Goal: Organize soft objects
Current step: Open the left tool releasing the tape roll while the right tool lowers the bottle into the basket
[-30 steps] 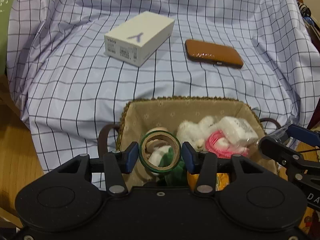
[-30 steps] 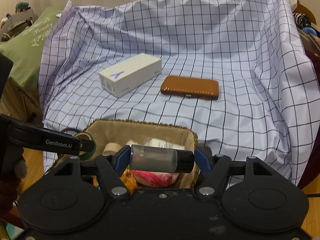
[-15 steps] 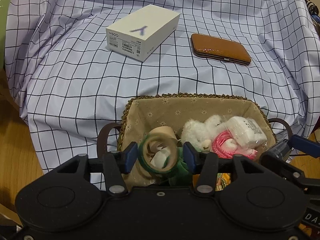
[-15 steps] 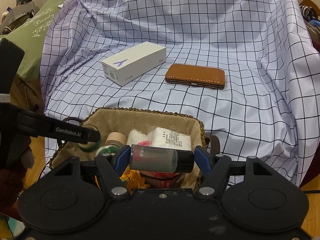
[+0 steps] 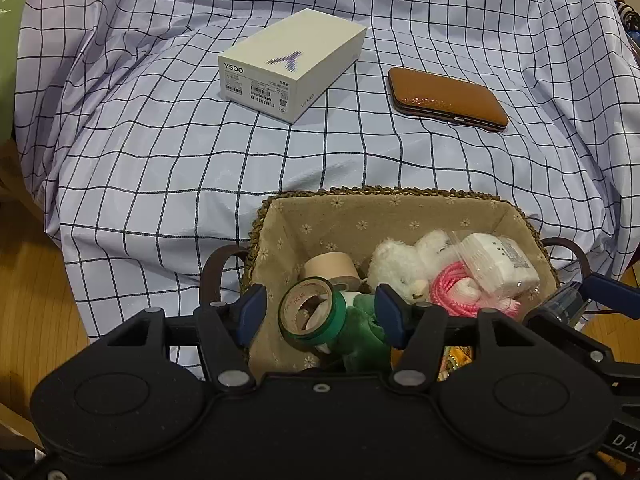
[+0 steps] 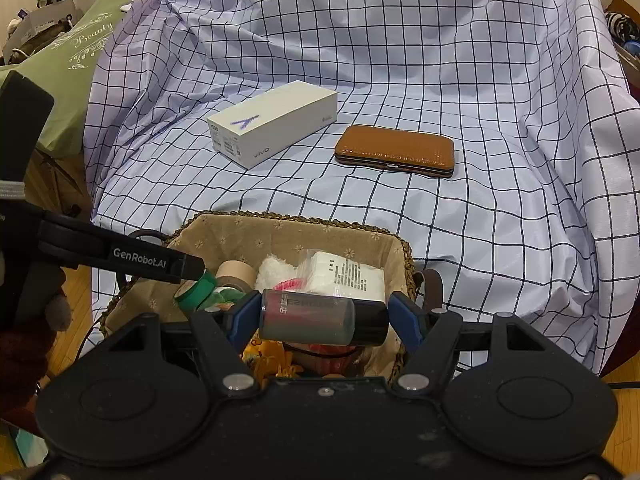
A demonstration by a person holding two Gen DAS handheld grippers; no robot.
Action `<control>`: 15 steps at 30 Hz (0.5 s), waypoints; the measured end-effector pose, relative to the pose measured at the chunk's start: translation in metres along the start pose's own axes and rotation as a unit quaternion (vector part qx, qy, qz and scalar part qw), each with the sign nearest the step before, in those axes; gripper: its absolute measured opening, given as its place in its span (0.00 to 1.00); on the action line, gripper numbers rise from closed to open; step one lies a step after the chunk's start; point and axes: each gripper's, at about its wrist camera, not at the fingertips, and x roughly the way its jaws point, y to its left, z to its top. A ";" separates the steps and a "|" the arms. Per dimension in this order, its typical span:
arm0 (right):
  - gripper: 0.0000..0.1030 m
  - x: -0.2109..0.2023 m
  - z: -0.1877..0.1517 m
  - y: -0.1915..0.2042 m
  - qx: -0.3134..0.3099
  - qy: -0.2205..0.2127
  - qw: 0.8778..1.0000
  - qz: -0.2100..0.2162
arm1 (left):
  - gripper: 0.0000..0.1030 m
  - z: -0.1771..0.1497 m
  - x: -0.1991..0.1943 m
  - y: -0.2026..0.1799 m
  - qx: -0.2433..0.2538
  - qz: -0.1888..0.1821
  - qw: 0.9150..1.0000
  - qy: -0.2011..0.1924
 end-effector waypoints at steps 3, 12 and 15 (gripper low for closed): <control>0.67 -0.001 0.000 0.000 0.000 -0.001 1.000 0.002 | 0.60 -0.001 -0.001 0.000 0.000 0.000 1.000 -0.002; 0.67 -0.005 -0.003 0.002 -0.005 -0.003 1.000 0.008 | 0.60 -0.001 -0.003 -0.001 -0.003 -0.001 1.000 -0.002; 0.67 -0.006 -0.004 0.002 -0.005 -0.002 1.000 0.010 | 0.60 -0.002 -0.003 0.000 -0.003 -0.001 1.000 -0.002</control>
